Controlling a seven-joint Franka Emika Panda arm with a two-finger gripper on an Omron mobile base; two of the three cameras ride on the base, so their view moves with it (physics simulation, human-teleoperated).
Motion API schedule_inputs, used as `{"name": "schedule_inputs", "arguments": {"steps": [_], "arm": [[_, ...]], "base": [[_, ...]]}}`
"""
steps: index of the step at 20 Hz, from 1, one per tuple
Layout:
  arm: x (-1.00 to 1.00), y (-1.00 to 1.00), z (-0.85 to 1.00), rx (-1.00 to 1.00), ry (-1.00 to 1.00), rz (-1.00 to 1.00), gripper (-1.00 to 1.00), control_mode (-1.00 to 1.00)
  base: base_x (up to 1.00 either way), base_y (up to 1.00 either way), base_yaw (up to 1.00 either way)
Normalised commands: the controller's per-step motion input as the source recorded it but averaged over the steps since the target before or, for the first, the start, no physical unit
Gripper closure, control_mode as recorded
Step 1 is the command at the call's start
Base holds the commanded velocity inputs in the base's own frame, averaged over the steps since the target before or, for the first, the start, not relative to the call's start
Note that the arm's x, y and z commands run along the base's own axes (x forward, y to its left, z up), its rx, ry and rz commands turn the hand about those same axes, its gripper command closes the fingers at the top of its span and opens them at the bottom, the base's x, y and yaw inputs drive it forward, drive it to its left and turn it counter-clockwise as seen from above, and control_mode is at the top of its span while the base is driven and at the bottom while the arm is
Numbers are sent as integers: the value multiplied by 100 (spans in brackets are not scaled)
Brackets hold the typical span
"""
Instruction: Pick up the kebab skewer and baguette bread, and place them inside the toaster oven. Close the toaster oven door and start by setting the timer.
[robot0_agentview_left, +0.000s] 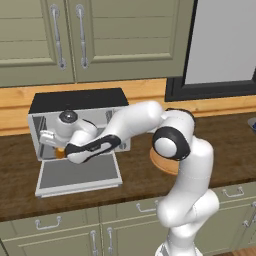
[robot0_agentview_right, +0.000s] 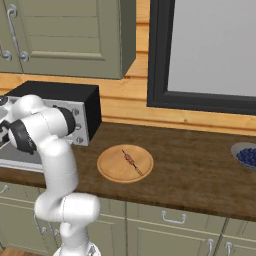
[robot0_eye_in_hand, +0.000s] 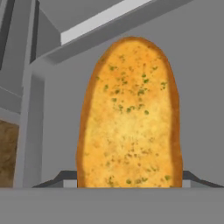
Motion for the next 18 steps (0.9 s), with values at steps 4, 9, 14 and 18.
{"name": "schedule_inputs", "arguments": {"steps": [4,9,14,18], "arm": [[28,0,0,6,2,-1,100,-100],[9,0,-10,2,4,-1,-100,-100],[12,-2,-11,0,5,0,-100,-100],[2,-13,0,0,2,0,-100,-100]], "base": [[0,0,0],[0,0,0],[0,0,0],[0,0,0]]}}
